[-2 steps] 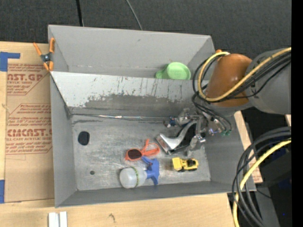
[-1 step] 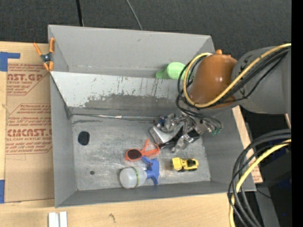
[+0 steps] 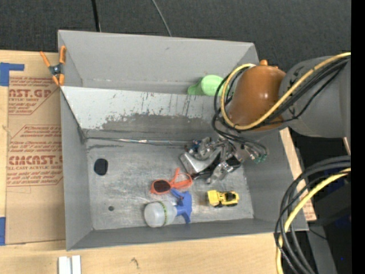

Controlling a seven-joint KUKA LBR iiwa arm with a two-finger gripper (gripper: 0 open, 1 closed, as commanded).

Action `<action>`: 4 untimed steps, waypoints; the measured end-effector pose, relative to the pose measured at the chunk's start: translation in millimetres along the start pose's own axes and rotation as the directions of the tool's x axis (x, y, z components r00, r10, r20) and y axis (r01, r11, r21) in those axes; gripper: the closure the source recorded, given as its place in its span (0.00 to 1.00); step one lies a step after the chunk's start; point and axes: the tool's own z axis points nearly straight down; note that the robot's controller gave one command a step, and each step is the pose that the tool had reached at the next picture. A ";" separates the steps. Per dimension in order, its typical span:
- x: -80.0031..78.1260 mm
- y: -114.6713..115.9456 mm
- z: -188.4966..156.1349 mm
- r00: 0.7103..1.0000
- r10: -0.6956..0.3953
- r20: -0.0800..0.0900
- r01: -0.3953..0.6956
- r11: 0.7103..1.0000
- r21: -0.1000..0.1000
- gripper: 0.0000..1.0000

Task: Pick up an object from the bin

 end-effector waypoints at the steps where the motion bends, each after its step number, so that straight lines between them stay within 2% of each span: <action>1: -4.6 -2.0 -33.8 1.000 0.021 -0.003 -0.021 1.000 -0.002 1.00; 2: -0.5 2.2 -47.0 1.000 0.014 0.005 -0.014 1.000 0.001 1.00; 3: 0.2 3.6 -44.1 1.000 0.011 0.003 -0.011 1.000 0.000 1.00; 4: 29.8 6.4 -179.9 0.992 0.125 0.001 -0.125 0.992 -0.002 1.00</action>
Offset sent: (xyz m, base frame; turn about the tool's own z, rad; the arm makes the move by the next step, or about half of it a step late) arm -0.0104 0.0025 0.0339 0.0017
